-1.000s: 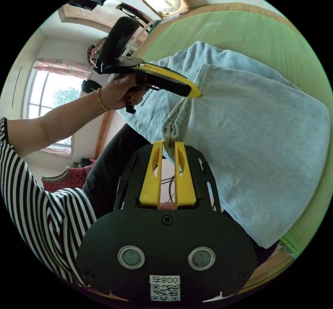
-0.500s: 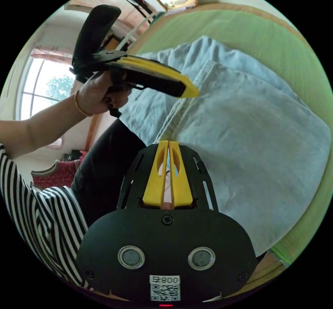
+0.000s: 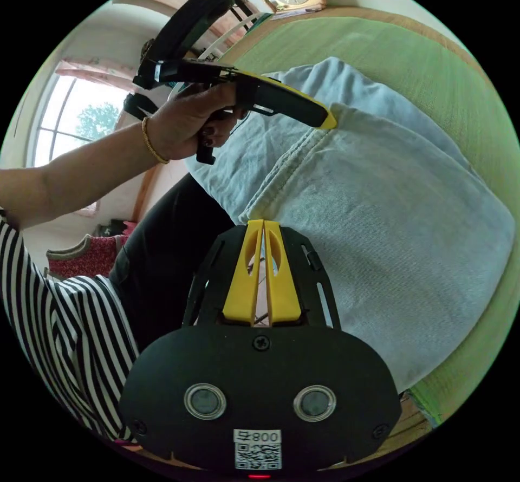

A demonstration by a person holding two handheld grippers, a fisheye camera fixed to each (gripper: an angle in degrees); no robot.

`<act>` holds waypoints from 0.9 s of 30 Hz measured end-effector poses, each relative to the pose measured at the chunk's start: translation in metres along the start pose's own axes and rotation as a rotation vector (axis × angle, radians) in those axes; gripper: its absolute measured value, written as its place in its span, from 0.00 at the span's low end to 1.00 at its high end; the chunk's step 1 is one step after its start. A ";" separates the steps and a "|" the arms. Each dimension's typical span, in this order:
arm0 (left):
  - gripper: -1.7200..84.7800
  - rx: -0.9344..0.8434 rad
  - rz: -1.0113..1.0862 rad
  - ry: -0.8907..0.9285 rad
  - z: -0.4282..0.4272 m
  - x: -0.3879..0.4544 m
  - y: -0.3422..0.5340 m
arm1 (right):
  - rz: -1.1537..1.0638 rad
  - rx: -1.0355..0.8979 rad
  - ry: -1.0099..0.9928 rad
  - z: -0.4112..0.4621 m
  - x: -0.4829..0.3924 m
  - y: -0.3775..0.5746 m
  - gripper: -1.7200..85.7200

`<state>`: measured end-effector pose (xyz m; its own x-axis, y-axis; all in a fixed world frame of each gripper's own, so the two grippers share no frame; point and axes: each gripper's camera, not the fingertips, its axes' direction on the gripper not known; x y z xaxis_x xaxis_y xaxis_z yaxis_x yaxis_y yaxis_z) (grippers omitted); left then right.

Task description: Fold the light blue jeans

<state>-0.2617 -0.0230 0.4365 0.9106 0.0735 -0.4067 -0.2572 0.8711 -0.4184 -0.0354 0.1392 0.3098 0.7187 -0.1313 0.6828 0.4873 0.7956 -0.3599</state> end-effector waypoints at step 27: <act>0.02 0.010 -0.015 0.160 -0.021 0.045 0.068 | -0.226 -0.012 0.174 -0.008 -0.031 0.037 0.02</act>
<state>-0.2451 0.0296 0.3731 0.8509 -0.0173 -0.5251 -0.2399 0.8764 -0.4176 -0.0355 0.1675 0.2702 0.6651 -0.4051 0.6273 0.6501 0.7275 -0.2195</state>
